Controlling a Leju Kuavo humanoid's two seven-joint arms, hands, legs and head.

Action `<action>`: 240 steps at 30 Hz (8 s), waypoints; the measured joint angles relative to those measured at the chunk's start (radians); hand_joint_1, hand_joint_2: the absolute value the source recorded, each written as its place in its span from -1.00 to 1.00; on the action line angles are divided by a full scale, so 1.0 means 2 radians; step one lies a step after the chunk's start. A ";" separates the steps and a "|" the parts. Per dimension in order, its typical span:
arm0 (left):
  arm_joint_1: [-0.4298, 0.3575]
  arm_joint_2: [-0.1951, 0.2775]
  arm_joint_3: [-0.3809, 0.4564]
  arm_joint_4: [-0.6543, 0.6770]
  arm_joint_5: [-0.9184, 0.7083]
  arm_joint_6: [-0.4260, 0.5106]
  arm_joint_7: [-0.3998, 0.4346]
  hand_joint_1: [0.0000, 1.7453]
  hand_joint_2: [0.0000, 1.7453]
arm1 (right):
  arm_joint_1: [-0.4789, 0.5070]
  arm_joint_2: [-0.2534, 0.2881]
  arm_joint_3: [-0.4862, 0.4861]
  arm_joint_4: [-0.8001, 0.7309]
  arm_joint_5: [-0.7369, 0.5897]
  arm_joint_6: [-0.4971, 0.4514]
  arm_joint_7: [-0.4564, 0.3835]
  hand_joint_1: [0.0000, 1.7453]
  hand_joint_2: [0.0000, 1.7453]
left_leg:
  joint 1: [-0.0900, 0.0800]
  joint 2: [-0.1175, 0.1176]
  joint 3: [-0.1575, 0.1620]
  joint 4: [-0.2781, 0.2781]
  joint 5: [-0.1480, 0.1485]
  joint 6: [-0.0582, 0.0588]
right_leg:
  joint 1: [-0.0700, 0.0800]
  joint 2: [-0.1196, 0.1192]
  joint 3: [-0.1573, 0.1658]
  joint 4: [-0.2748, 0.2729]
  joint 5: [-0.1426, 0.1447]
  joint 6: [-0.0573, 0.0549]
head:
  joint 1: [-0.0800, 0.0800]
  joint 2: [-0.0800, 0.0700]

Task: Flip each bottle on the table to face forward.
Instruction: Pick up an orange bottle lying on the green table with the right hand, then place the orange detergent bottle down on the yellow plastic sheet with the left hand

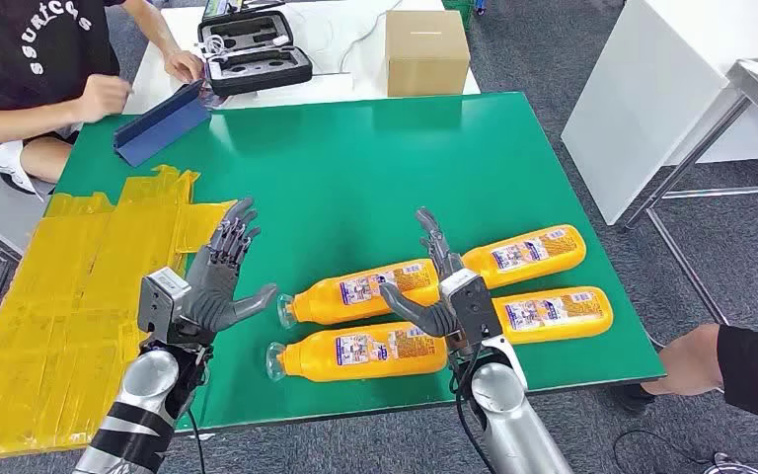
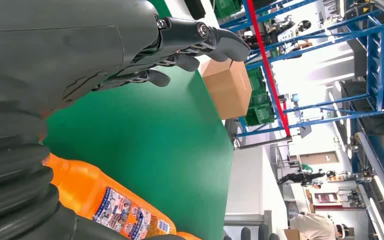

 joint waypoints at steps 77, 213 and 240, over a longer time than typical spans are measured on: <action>0.080 -0.070 0.039 -0.106 -0.106 0.096 -0.145 -1.00 1.00 | 0.038 0.039 -0.027 -0.087 0.054 -0.062 -0.144 -1.00 1.00 | 0.000 0.000 0.000 0.000 0.000 0.000 | 0.000 0.000 0.000 0.000 0.000 0.000 | 0.000 0.000; 0.038 -0.110 0.100 -0.107 -0.062 0.134 -0.134 -1.00 1.00 | -0.249 0.016 0.137 0.496 0.445 -0.194 0.106 1.00 1.00 | 0.000 0.000 0.004 0.000 0.000 0.000 | 0.000 0.000 0.003 0.000 0.000 0.000 | 0.000 0.000; -0.079 -0.067 0.018 0.059 -0.172 0.022 -0.047 -1.00 1.00 | -0.171 0.041 -0.049 0.329 0.265 -0.250 -0.089 1.00 1.00 | 0.000 0.000 0.002 0.000 0.000 0.000 | 0.000 0.000 0.002 0.000 0.000 0.000 | 0.000 0.000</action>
